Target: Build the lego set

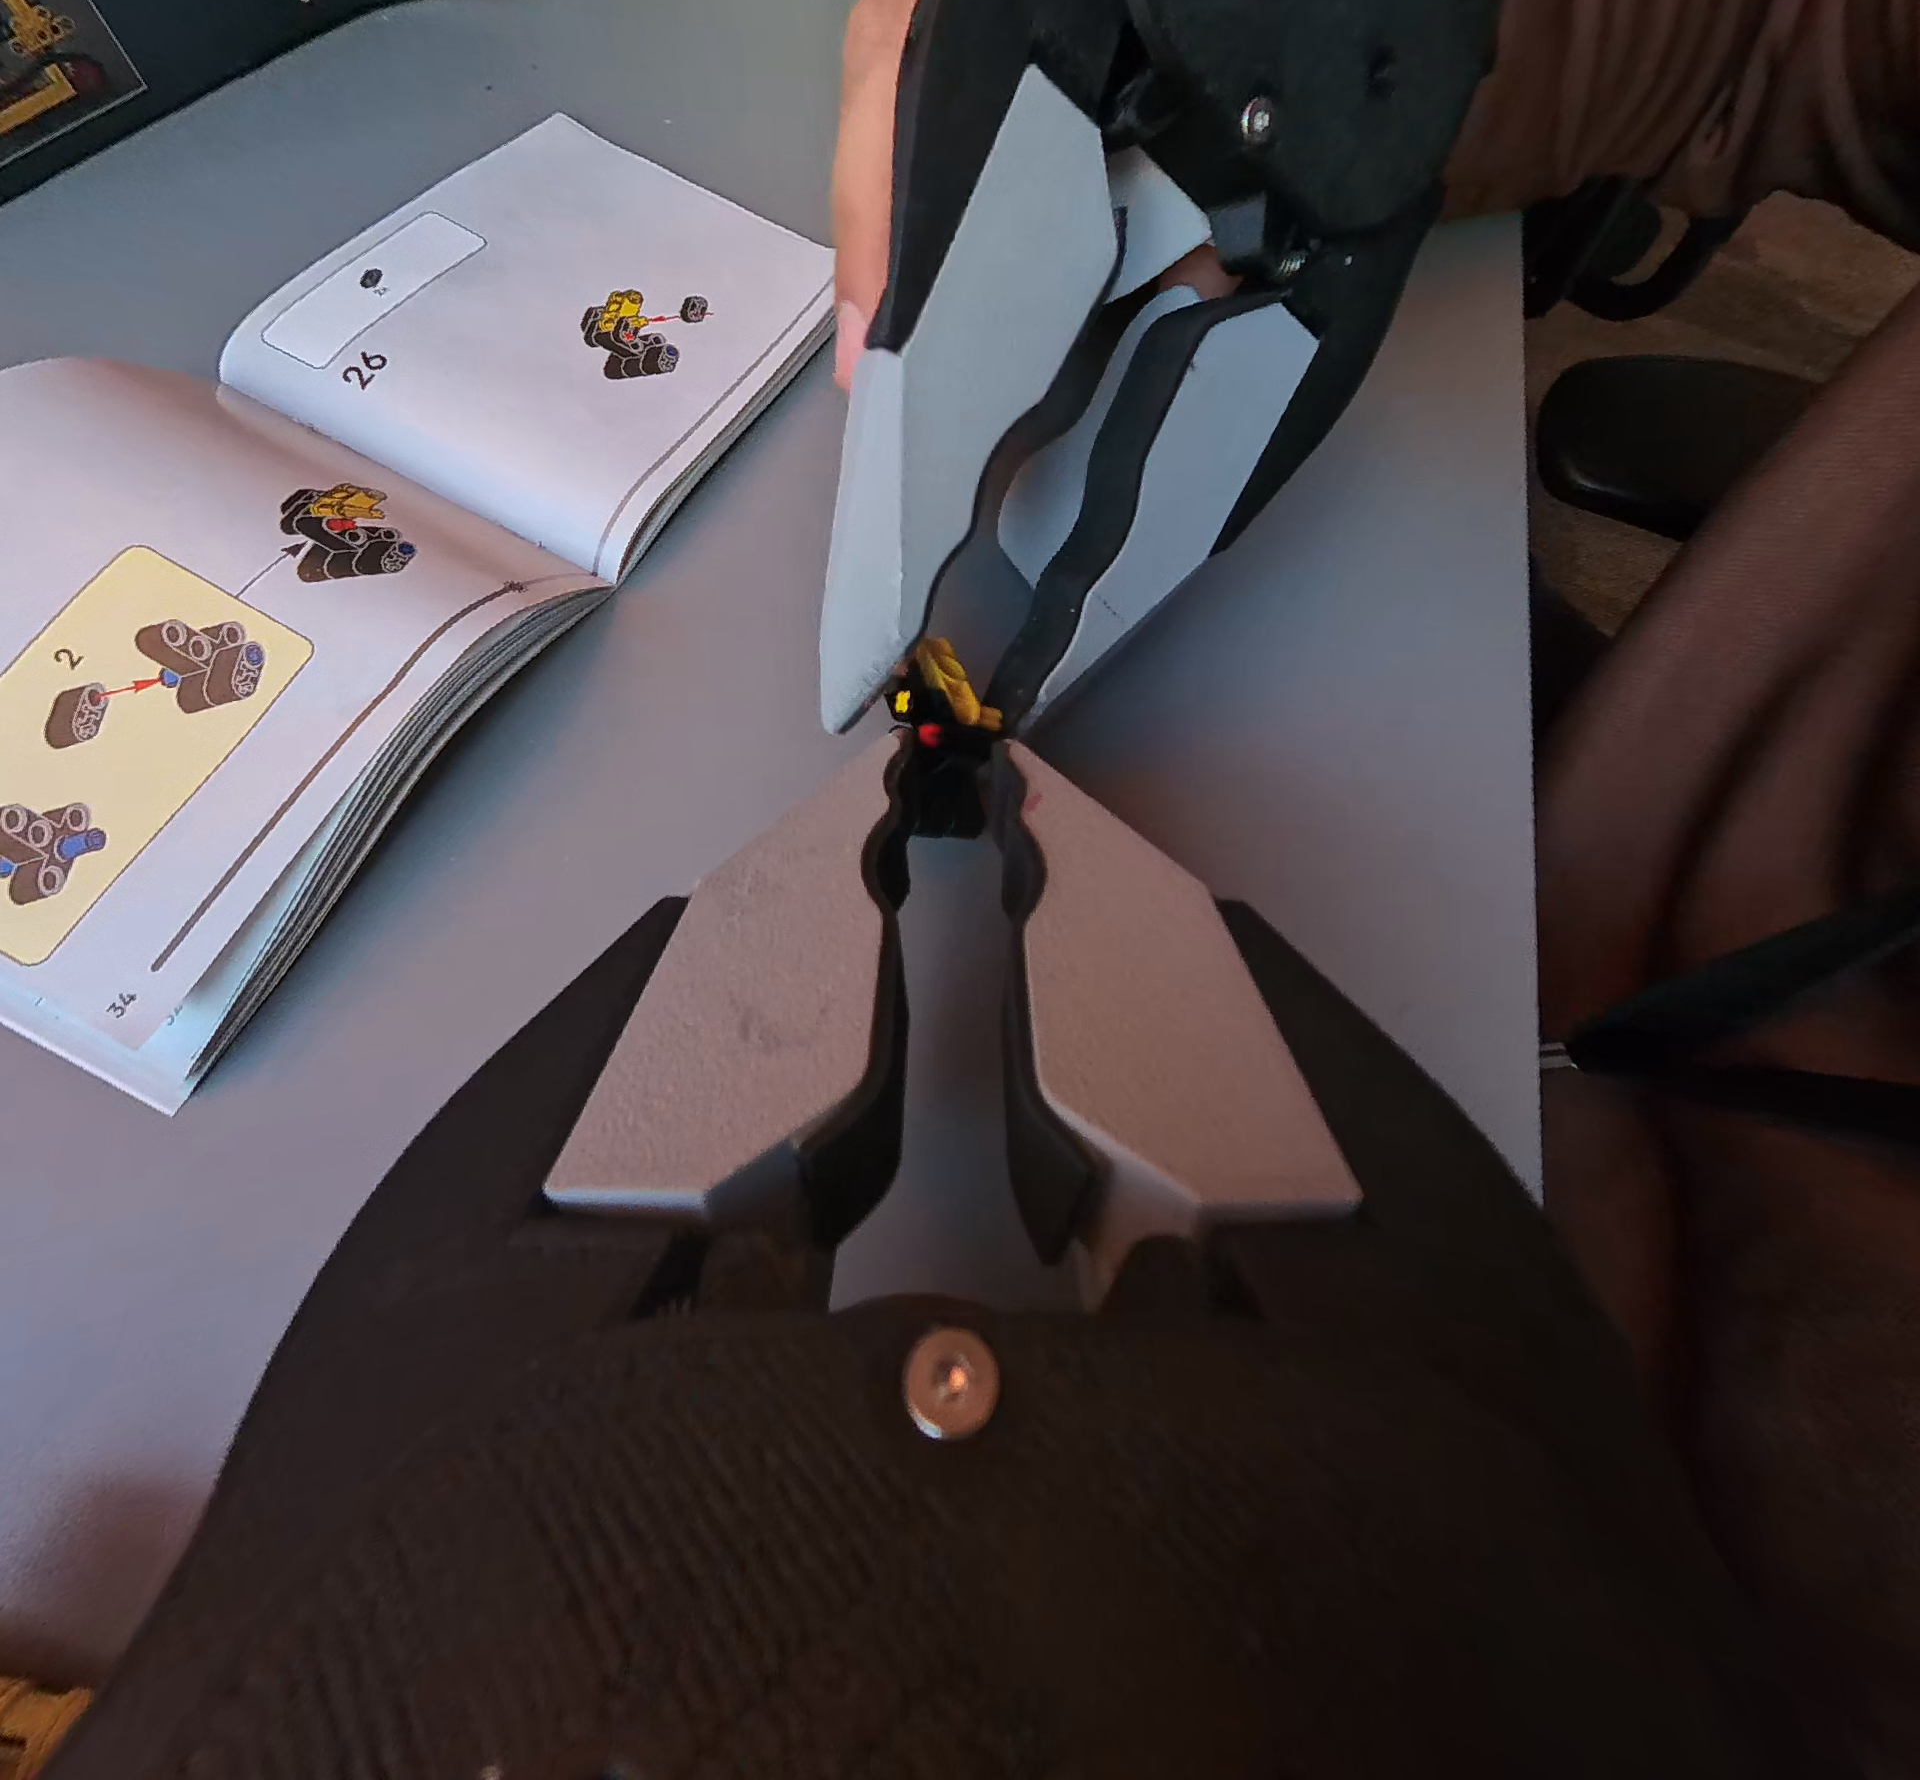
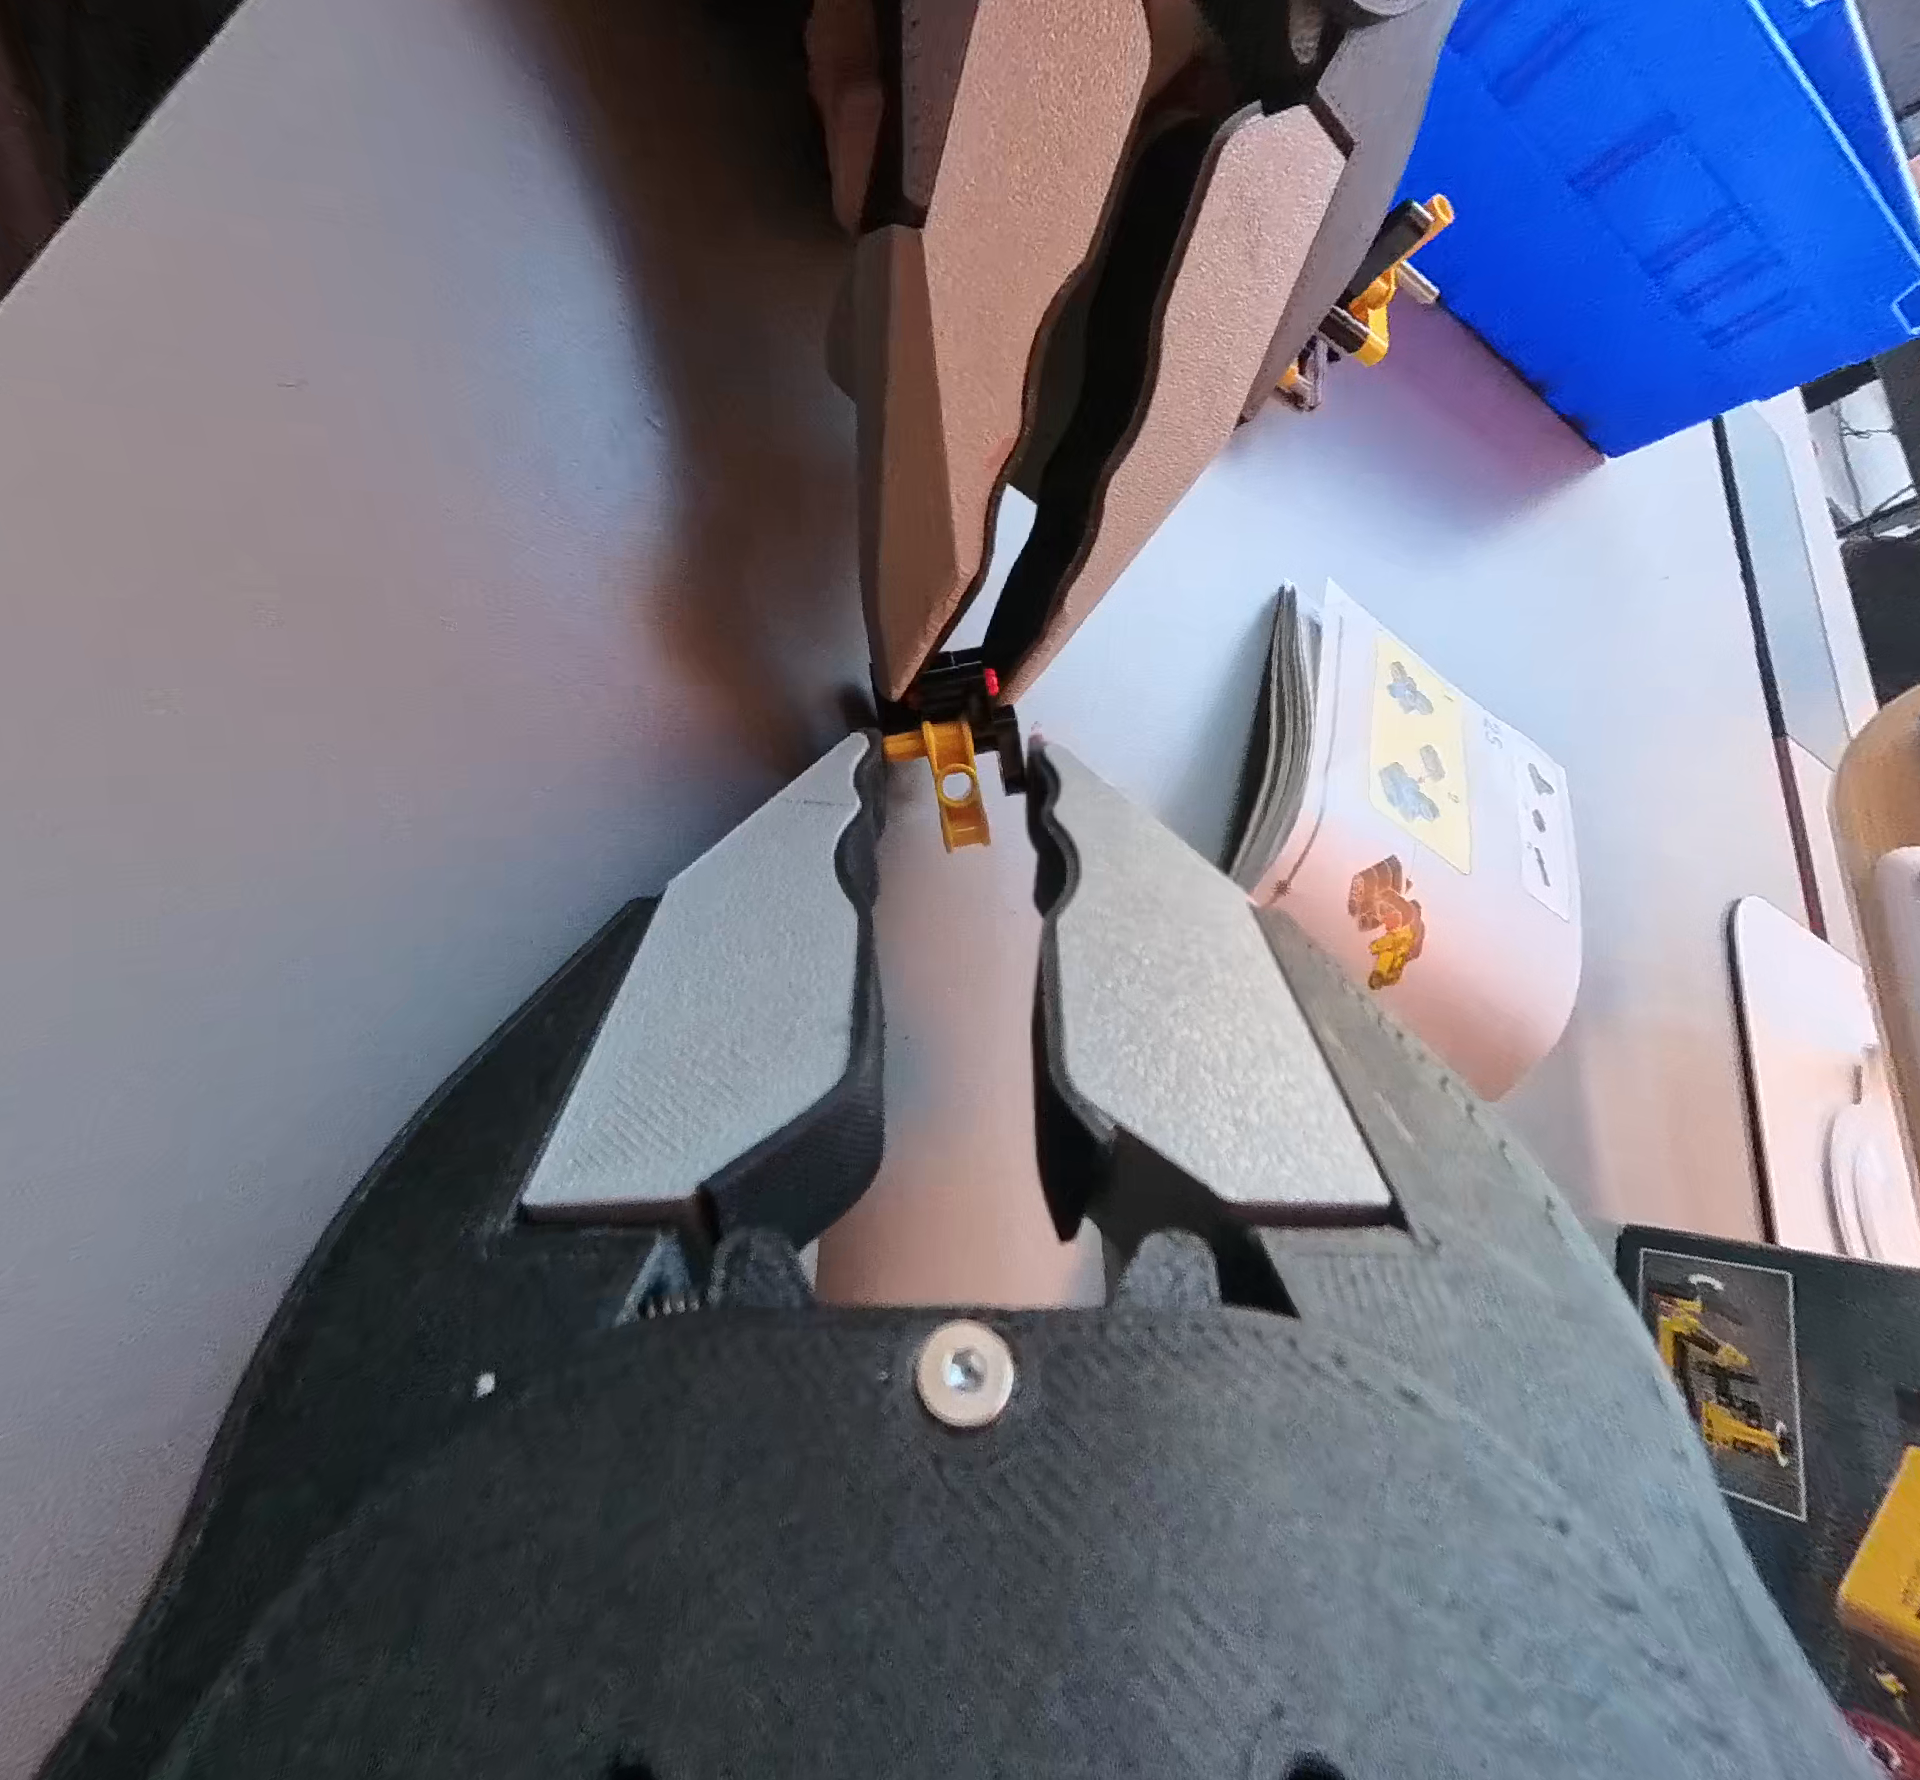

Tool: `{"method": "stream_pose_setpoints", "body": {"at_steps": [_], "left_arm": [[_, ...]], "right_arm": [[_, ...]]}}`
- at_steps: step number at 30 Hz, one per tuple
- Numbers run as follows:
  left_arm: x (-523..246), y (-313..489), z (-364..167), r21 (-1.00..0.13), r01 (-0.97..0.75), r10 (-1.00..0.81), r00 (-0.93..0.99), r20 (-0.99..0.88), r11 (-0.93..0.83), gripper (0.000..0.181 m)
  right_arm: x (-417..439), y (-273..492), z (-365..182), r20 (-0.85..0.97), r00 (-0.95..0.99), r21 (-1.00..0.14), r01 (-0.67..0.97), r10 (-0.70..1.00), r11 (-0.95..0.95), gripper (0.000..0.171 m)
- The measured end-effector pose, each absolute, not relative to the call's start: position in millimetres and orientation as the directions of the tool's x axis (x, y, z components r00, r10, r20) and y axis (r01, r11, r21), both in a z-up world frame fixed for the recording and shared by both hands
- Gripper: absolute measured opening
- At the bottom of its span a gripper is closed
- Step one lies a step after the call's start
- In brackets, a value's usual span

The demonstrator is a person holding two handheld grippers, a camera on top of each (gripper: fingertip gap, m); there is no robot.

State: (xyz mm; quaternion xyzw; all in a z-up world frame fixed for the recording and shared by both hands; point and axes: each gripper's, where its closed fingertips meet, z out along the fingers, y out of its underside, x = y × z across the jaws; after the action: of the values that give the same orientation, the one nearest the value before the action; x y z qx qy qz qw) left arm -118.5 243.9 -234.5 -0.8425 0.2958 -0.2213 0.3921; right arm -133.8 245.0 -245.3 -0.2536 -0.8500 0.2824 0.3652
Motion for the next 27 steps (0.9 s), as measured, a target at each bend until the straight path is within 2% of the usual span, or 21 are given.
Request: {"method": "stream_pose_setpoints", "body": {"at_steps": [7, 27], "left_arm": [[-116.9, 241.9, -234.1, -0.794, -0.339, -0.684, 0.718, 0.129, -0.505, 0.010], [-115.2, 238.2, -234.1, -0.789, -0.332, -0.694, 0.702, 0.159, -0.517, 0.010]], "right_arm": [[-131.2, 242.4, -247.3, 0.394, -0.640, -0.686, 0.273, 0.660, 0.674, 0.023], [-127.7, 239.9, -249.7, 0.388, -0.659, -0.643, 0.308, 0.645, 0.701, 0.020]]}}
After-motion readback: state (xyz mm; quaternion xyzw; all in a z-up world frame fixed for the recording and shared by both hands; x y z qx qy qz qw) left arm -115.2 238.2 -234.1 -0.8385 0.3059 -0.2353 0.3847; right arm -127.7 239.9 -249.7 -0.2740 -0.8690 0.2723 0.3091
